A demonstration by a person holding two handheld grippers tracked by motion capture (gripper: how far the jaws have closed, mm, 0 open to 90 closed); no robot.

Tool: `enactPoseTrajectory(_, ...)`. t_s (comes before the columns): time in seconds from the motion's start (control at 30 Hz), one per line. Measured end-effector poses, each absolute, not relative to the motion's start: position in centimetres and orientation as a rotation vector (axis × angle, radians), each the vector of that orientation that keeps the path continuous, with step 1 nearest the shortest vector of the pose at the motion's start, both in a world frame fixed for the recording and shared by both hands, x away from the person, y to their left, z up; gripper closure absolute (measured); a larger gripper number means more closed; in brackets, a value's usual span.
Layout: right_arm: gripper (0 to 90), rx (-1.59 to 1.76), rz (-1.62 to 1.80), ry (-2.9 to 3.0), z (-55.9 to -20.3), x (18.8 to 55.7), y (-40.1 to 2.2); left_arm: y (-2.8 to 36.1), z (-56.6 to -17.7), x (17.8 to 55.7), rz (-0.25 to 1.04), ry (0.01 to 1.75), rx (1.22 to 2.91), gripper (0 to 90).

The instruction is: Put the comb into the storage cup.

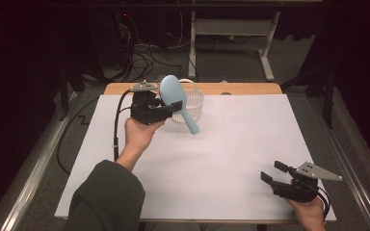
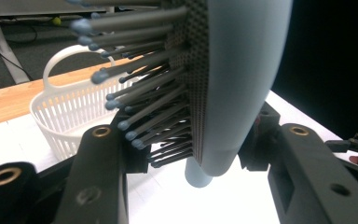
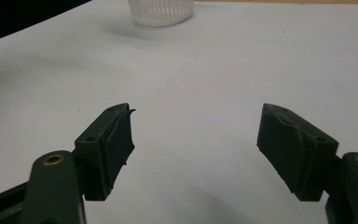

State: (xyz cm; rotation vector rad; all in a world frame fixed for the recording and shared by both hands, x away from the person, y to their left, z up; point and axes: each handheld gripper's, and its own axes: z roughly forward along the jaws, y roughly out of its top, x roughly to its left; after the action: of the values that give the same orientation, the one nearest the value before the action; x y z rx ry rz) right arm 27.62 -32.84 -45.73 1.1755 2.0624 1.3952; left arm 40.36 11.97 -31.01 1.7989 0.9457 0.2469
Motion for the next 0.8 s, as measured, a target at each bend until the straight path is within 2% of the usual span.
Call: enactPoseTrajectory(0.8, 27.4, 1.172, 1.400, 2.059, -45.7, 27.6, -33.0, 11.0, -29.8, 43.2, 0.317, 0.978, 1.801, 52.5)
